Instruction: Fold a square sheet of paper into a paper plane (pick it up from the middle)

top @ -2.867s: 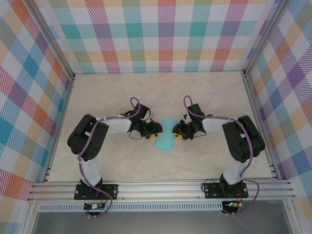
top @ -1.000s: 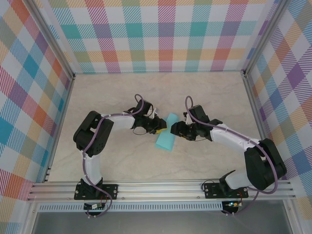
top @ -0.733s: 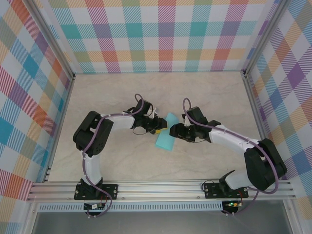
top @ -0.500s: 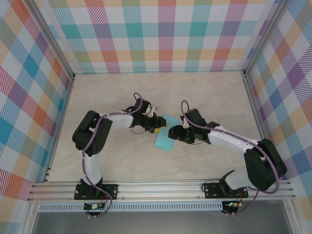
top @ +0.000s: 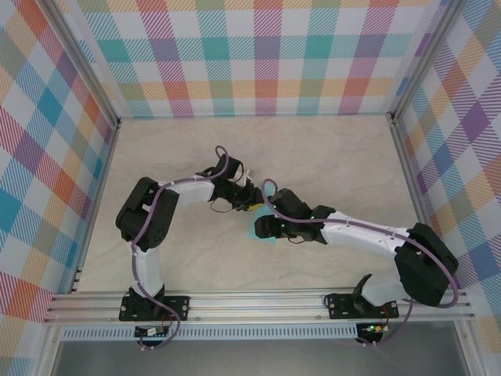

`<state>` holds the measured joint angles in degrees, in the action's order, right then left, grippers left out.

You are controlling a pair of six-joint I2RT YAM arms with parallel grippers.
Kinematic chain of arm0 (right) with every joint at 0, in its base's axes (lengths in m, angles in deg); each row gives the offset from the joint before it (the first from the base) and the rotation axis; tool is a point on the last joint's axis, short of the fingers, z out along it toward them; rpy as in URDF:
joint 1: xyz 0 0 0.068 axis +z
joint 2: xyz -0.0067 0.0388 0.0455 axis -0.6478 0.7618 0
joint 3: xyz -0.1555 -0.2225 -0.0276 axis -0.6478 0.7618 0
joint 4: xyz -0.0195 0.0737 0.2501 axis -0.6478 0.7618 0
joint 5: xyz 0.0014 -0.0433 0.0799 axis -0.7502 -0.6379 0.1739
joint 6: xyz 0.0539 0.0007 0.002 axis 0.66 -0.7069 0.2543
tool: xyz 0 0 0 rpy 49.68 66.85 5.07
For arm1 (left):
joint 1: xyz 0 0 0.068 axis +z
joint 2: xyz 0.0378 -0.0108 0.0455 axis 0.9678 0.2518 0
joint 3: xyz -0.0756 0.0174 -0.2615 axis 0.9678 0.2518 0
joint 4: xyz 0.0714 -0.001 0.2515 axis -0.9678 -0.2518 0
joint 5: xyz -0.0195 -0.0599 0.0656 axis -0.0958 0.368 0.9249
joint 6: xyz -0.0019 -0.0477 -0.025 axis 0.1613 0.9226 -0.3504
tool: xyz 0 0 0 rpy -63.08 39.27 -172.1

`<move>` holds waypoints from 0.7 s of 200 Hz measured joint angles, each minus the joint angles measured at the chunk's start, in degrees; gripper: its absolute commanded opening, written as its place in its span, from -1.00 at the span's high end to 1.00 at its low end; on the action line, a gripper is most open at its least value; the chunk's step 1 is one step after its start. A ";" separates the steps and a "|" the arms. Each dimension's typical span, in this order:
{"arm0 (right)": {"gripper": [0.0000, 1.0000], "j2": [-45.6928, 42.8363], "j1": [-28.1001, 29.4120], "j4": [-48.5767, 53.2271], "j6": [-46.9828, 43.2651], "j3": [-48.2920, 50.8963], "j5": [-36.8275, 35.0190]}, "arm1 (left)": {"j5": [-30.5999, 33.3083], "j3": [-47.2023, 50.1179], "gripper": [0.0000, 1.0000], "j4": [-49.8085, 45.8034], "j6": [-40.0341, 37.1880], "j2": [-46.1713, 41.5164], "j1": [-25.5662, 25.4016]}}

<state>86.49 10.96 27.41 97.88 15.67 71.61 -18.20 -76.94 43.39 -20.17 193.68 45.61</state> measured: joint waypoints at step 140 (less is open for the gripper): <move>-0.35 19.43 15.61 15.19 -1.64 -16.92 -28.87 | 0.00 -0.02 0.61 -1.25 0.00 0.00 0.00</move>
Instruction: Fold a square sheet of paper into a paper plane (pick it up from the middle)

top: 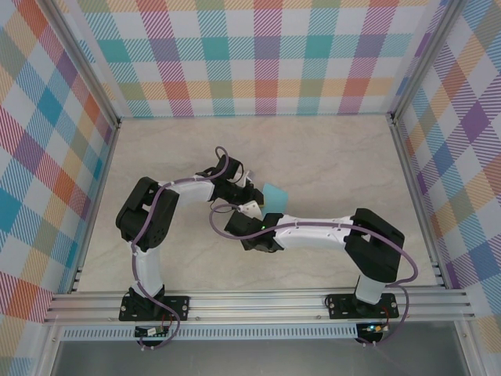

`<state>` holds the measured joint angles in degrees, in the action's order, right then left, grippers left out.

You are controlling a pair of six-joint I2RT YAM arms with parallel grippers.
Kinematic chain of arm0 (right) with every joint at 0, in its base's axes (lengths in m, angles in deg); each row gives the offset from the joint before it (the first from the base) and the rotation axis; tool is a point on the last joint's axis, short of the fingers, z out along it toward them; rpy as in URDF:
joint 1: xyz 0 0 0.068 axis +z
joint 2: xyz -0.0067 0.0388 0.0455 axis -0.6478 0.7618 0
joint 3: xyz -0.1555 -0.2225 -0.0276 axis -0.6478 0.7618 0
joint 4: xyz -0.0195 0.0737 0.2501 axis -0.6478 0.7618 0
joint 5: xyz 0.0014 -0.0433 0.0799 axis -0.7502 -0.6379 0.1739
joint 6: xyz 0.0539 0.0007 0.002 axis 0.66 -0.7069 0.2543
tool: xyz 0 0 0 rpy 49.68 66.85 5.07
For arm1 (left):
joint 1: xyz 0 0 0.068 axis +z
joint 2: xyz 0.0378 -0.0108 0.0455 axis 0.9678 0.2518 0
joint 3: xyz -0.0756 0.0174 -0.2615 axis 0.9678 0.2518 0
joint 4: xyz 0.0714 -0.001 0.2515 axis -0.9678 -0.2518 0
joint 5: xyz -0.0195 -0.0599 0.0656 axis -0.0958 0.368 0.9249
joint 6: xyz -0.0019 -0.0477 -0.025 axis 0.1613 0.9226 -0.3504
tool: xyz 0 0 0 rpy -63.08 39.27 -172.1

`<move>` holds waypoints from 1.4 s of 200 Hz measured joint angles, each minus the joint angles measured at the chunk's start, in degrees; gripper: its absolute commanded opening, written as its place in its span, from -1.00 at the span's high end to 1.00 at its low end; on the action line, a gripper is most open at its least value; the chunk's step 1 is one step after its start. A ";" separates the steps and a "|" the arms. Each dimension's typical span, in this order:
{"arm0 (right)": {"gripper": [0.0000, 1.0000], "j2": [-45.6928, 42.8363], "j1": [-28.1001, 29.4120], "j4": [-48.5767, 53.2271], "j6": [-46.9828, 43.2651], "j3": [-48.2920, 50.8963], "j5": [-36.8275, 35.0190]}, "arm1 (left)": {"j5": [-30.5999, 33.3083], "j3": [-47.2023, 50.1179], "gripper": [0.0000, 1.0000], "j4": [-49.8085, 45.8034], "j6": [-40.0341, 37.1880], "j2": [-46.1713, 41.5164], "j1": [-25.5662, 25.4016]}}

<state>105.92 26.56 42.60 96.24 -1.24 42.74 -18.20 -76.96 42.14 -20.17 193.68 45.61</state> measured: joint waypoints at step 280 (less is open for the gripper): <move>-0.23 0.92 0.68 0.83 1.79 -0.68 -5.03 | -1.55 -0.61 0.63 0.04 0.22 -0.02 0.00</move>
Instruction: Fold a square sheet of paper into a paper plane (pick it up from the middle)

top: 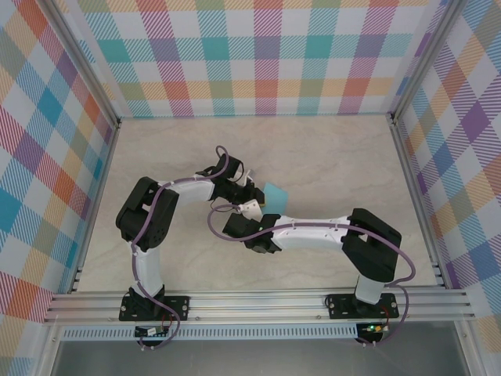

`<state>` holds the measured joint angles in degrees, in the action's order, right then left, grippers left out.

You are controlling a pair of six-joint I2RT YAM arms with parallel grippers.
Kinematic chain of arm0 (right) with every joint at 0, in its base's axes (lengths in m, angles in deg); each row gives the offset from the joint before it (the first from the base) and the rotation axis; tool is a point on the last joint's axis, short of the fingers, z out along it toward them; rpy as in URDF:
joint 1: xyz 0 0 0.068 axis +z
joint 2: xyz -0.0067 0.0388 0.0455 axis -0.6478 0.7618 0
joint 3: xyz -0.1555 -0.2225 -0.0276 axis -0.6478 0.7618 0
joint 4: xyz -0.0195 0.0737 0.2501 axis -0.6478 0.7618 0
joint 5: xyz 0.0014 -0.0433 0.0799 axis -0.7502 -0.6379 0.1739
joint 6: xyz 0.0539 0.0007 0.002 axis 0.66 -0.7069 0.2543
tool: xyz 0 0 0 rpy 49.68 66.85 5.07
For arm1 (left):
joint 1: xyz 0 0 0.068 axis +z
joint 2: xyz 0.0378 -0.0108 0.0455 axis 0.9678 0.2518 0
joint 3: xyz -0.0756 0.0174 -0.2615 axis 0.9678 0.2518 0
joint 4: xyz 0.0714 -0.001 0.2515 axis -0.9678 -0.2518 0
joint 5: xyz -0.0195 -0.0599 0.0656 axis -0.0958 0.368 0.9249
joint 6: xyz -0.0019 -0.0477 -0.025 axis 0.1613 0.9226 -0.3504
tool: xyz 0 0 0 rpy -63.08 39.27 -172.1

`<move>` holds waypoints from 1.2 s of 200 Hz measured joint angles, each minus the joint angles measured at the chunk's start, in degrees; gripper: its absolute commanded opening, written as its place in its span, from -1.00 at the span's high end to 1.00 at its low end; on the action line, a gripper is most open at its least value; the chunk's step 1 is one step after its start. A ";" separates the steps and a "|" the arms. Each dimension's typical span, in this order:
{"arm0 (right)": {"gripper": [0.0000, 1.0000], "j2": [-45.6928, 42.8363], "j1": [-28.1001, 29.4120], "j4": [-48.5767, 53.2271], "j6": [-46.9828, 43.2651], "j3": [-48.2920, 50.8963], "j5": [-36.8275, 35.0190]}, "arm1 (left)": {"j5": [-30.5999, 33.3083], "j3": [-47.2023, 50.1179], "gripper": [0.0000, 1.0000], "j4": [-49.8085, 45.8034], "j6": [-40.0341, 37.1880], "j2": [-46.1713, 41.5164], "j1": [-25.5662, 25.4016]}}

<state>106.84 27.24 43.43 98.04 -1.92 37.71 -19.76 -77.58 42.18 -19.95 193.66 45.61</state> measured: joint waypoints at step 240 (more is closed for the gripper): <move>-0.37 -1.05 0.76 0.02 -1.18 -0.61 -0.13 | -0.35 -0.11 0.66 -0.11 0.00 0.02 0.00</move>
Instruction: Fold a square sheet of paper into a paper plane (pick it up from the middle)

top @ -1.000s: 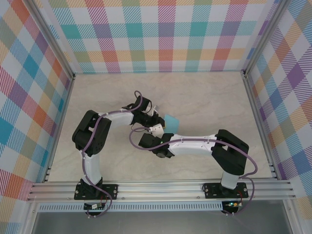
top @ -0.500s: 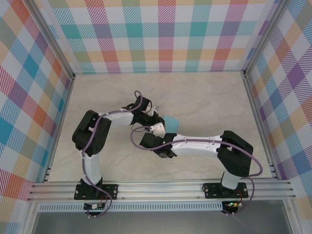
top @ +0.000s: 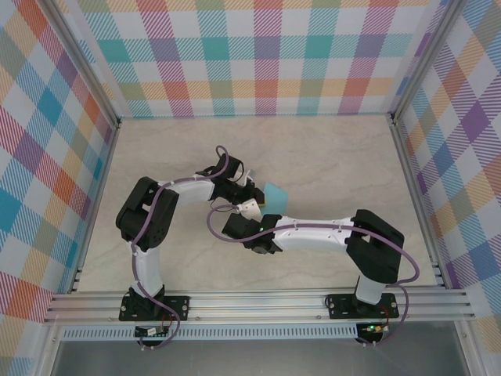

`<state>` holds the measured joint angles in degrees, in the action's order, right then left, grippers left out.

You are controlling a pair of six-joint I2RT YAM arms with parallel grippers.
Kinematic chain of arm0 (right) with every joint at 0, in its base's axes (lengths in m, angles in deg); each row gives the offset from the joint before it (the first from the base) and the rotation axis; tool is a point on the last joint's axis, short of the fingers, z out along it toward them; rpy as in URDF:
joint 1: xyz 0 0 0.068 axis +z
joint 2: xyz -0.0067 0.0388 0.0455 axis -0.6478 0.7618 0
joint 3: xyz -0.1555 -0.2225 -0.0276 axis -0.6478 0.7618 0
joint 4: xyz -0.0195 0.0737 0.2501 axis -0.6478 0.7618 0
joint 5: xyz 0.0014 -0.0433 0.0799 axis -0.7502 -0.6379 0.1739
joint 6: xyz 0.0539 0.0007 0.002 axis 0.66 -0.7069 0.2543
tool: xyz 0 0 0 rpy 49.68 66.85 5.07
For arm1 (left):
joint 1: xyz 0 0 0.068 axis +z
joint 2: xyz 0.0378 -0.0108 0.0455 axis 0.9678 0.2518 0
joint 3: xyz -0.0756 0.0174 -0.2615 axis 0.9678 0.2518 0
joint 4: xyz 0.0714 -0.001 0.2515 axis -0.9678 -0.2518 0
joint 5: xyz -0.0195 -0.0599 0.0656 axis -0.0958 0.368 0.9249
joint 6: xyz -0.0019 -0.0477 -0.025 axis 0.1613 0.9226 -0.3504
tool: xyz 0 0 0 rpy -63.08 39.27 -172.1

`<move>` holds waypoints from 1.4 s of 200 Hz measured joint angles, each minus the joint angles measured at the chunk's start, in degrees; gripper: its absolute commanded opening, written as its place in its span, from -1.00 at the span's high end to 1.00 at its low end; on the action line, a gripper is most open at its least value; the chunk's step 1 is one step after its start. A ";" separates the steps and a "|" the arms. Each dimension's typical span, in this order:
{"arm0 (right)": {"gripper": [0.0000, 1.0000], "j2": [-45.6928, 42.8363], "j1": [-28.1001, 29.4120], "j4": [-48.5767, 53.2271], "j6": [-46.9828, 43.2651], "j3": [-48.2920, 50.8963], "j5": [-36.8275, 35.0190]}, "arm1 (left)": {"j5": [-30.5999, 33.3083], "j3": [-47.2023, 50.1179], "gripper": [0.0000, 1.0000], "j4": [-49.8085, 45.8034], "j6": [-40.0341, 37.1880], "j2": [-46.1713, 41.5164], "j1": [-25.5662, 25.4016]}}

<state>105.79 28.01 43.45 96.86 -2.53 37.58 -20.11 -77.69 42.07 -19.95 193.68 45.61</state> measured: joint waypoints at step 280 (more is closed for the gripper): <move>0.84 0.90 0.37 2.08 1.11 -0.52 -1.38 | -0.50 -0.72 0.65 -1.62 -0.02 -0.02 0.00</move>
<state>106.68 28.38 45.53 97.97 -3.06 36.20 -20.61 -78.41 40.46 -19.98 193.66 45.61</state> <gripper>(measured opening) 0.104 0.177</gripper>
